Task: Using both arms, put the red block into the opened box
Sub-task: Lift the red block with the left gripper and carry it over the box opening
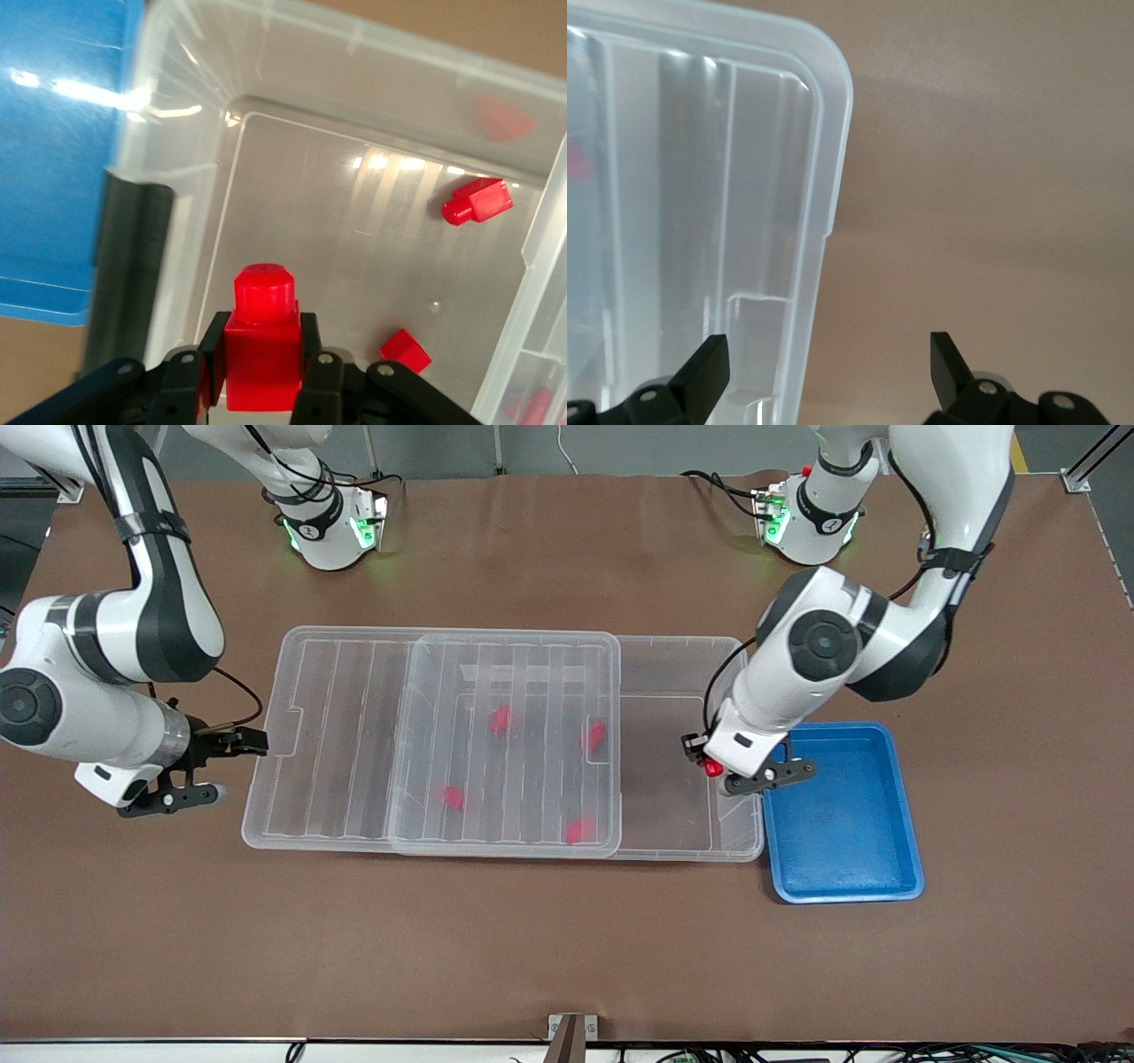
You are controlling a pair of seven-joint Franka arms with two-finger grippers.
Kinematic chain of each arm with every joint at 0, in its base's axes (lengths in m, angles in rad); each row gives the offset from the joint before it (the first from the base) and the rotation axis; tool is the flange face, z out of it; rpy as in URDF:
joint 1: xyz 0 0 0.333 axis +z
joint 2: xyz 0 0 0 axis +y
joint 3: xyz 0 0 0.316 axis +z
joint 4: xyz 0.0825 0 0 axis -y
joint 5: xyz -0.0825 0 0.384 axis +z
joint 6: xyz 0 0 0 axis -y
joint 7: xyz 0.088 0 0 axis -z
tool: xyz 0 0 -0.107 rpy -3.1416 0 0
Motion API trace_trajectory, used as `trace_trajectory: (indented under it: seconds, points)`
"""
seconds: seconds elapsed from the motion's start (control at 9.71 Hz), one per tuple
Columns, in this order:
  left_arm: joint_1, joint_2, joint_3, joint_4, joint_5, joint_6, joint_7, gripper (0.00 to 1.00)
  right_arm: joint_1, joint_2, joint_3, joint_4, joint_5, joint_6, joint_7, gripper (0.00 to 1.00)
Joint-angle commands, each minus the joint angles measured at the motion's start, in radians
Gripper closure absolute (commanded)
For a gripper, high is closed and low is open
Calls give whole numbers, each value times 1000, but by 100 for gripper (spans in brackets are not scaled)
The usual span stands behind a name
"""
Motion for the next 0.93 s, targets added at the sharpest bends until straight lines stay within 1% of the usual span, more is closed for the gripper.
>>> trace_trajectory:
  seconds: [0.0,0.1,0.21,0.31,0.41,0.62,0.72,0.82]
  points:
    - [-12,87,-1,-45,53,78,-47,100,-4,-147,-16,-8,22,-24,59,0]
    - [-40,109,0,-55,55,104,-47,100,11,-195,-69,-7,22,-24,70,0]
    - [-48,129,0,-61,84,115,-47,100,22,-241,-111,-7,22,-32,71,0]
    - [-49,159,-1,-61,127,121,-47,100,24,-279,-137,1,22,-80,70,0]
    - [-69,185,-1,-62,159,130,-47,100,24,-311,-159,28,22,-148,68,0]
    - [-72,222,-1,-62,170,144,-45,99,19,-347,-191,103,22,-266,58,0]
    - [-72,239,-1,-72,172,170,-42,99,7,-339,-205,162,21,-297,54,0]
    - [-72,247,-1,-87,191,205,-41,97,-17,-332,-215,186,25,-303,47,0]
